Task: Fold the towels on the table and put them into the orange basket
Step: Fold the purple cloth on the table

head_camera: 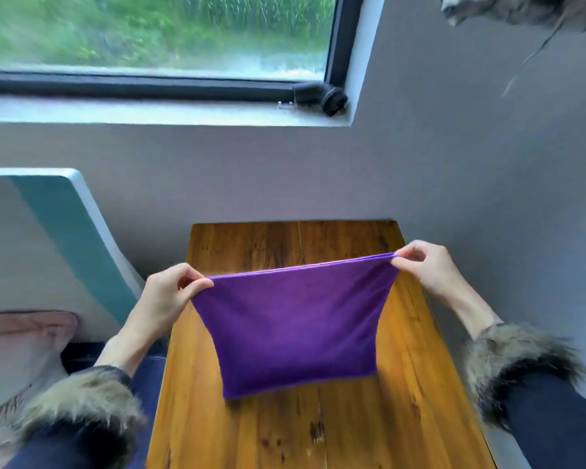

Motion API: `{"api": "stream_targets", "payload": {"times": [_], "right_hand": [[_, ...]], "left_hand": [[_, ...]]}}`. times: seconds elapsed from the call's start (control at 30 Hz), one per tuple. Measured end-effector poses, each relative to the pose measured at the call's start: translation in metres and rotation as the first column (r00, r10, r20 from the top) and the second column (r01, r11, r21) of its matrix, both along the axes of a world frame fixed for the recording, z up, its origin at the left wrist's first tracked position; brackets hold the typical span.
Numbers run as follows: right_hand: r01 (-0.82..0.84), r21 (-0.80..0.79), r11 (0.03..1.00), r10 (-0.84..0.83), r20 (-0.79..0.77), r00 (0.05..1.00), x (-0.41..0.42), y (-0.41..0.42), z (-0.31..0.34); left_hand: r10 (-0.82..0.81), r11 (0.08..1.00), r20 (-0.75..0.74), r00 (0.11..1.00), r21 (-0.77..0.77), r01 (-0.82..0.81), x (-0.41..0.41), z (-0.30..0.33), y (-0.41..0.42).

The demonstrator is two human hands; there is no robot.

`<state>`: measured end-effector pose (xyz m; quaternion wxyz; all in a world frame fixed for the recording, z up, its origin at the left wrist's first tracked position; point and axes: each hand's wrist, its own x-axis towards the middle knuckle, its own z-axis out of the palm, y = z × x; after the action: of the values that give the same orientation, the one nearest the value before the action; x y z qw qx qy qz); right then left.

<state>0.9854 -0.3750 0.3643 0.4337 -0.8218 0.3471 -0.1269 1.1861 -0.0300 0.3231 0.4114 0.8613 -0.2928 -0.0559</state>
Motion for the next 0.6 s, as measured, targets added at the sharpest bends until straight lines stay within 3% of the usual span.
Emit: {"api": "stream_targets", "payload": {"times": [0.13, 0.2, 0.43, 0.6], "right_hand": [[-0.021, -0.001, 1.000, 0.021, 0.118, 0.993, -0.004, -0.003, 0.046], [-0.024, 0.007, 1.000, 0.023, 0.160, 0.987, -0.004, -0.003, 0.064], [-0.061, -0.042, 0.997, 0.068, 0.192, 0.979, -0.004, -0.004, 0.095], [-0.060, 0.045, 0.997, 0.045, 0.280, 0.959, -0.006, -0.002, 0.105]], "left_hand": [[-0.075, 0.997, 0.249, 0.966, -0.005, 0.079, 0.012, 0.043, 0.003], [-0.087, 0.996, 0.306, 0.948, -0.009, 0.094, 0.018, 0.059, 0.005], [-0.031, 0.994, 0.329, 0.944, -0.091, 0.064, 0.012, 0.102, 0.009], [0.002, 0.987, 0.297, 0.955, -0.154, 0.046, 0.009, 0.111, 0.011]]}}
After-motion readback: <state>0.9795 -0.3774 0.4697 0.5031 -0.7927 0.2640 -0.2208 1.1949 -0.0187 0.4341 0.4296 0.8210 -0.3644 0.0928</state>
